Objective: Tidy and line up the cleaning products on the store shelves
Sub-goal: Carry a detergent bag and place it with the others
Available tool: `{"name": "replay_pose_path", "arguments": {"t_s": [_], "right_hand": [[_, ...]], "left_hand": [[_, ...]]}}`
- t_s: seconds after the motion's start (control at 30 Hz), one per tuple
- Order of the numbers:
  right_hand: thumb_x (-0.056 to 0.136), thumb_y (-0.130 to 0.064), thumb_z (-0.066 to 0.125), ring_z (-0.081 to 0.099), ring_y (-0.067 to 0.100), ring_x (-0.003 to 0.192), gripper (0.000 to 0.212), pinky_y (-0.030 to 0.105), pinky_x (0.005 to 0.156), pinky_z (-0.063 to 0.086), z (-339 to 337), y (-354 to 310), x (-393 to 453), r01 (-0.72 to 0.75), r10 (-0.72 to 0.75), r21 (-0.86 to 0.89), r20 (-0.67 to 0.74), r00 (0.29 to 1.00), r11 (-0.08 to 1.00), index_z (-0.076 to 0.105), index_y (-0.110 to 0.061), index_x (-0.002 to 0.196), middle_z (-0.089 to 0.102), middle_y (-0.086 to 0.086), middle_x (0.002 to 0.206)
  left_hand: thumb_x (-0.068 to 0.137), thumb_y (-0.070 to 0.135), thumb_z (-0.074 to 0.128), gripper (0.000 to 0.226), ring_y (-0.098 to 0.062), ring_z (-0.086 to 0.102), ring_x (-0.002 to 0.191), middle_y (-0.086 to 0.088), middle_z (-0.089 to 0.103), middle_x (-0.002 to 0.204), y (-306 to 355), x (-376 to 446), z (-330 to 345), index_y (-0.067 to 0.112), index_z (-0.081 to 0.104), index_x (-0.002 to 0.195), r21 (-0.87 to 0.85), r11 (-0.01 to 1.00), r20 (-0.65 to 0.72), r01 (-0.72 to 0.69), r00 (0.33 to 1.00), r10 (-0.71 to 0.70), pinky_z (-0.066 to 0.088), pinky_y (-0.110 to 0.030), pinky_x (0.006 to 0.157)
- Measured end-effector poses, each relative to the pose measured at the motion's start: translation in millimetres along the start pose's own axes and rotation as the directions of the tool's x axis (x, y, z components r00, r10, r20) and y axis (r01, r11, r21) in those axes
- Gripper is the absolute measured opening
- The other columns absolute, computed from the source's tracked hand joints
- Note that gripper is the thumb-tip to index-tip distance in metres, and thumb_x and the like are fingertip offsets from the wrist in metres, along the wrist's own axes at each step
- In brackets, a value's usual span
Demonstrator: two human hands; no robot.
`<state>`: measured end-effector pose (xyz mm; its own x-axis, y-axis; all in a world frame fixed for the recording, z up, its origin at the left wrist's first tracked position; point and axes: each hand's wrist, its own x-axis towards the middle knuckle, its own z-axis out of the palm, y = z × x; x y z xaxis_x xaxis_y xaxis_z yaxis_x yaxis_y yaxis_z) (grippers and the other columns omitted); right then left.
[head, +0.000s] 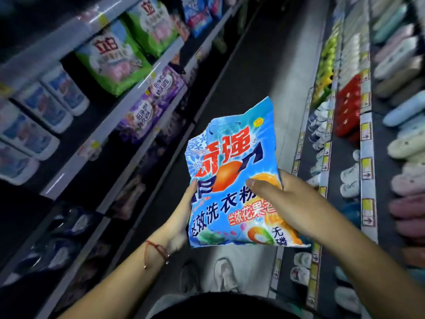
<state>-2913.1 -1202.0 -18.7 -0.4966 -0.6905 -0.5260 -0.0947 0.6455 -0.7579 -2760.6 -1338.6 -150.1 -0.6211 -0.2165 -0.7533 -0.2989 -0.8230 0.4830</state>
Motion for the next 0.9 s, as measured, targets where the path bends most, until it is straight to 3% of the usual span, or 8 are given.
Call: {"name": "replay_pose_path", "arguments": {"t_s": [0.2,0.37,0.43,0.57,0.63,0.7,0.8,0.9], "right_hand": [[0.09,-0.056,0.06,0.076,0.013,0.077,0.026,0.044,0.083,0.061,0,3,-6,-0.069,0.076,0.086,-0.081,0.994,0.994,0.067,-0.035,0.105,0.078,-0.013,0.092],[0.093,-0.045,0.062,0.077,0.019,0.08,0.022,0.044,0.084,0.06,-17,25,0,-0.146,0.174,0.26,-0.086,0.981,0.955,0.065,-0.031,0.11,0.079,-0.006,0.092],[0.094,-0.038,0.063,0.077,0.021,0.077,0.019,0.038,0.075,0.06,-28,35,6,-0.18,0.223,0.357,-0.084,0.971,0.917,0.064,-0.026,0.109,0.079,-0.002,0.088],[0.095,-0.029,0.061,0.077,0.029,0.08,0.023,0.04,0.077,0.06,-53,58,28,-0.218,0.293,0.541,-0.055,0.955,0.812,0.063,-0.018,0.115,0.079,0.009,0.09],[0.094,-0.029,0.062,0.077,0.031,0.082,0.026,0.044,0.081,0.06,-70,69,45,-0.217,0.311,0.609,-0.051,0.949,0.763,0.063,-0.017,0.117,0.079,0.011,0.093],[0.094,-0.032,0.064,0.077,0.029,0.079,0.024,0.041,0.074,0.061,-89,81,62,-0.196,0.326,0.672,-0.072,0.943,0.714,0.066,-0.019,0.114,0.079,0.01,0.092],[0.094,-0.042,0.062,0.077,0.028,0.08,0.028,0.039,0.067,0.063,-114,100,87,-0.145,0.348,0.779,-0.099,0.932,0.611,0.068,-0.022,0.114,0.079,0.01,0.094],[0.093,-0.048,0.062,0.077,0.031,0.082,0.033,0.043,0.072,0.062,-133,118,110,-0.122,0.386,0.841,-0.109,0.916,0.527,0.068,-0.025,0.116,0.078,0.012,0.096]], "left_hand": [[0.075,0.073,0.057,0.069,-0.033,0.072,0.101,-0.017,0.071,0.121,26,8,-6,0.014,0.08,0.105,0.016,0.996,0.056,0.091,0.994,-0.092,0.057,-0.049,0.093],[0.091,0.064,0.048,0.055,-0.03,0.076,0.084,-0.015,0.076,0.106,45,6,21,0.018,0.074,0.104,0.151,0.989,-0.007,0.012,1.0,-0.011,0.062,-0.044,0.077],[0.097,0.058,0.045,0.051,-0.027,0.076,0.082,-0.015,0.077,0.102,55,13,36,0.019,0.077,0.102,0.229,0.973,0.002,-0.023,1.0,0.023,0.063,-0.04,0.073],[0.11,0.026,0.032,0.045,-0.004,0.061,0.037,-0.025,0.073,0.077,78,61,51,-0.007,0.057,0.129,0.284,0.932,0.033,-0.224,0.974,0.224,0.045,-0.017,0.037],[0.11,0.021,0.031,0.043,0.0,0.067,0.05,-0.023,0.074,0.083,86,86,58,-0.008,0.054,0.132,0.204,0.941,0.003,-0.27,0.961,0.275,0.048,-0.016,0.043],[0.109,0.024,0.038,0.04,0.001,0.071,0.065,-0.022,0.072,0.111,94,70,90,-0.001,0.061,0.131,0.393,0.877,0.038,-0.275,0.958,0.283,0.056,-0.019,0.062],[0.103,0.034,0.051,0.031,-0.006,0.072,0.061,0.0,0.077,0.074,105,65,151,0.011,0.072,0.106,0.616,0.749,0.068,-0.244,0.964,0.258,0.053,-0.015,0.052],[0.102,0.028,0.054,0.024,-0.009,0.075,0.086,0.007,0.079,0.092,119,78,190,0.015,0.069,0.115,0.632,0.676,0.144,-0.379,0.915,0.378,0.059,-0.019,0.073]]}}
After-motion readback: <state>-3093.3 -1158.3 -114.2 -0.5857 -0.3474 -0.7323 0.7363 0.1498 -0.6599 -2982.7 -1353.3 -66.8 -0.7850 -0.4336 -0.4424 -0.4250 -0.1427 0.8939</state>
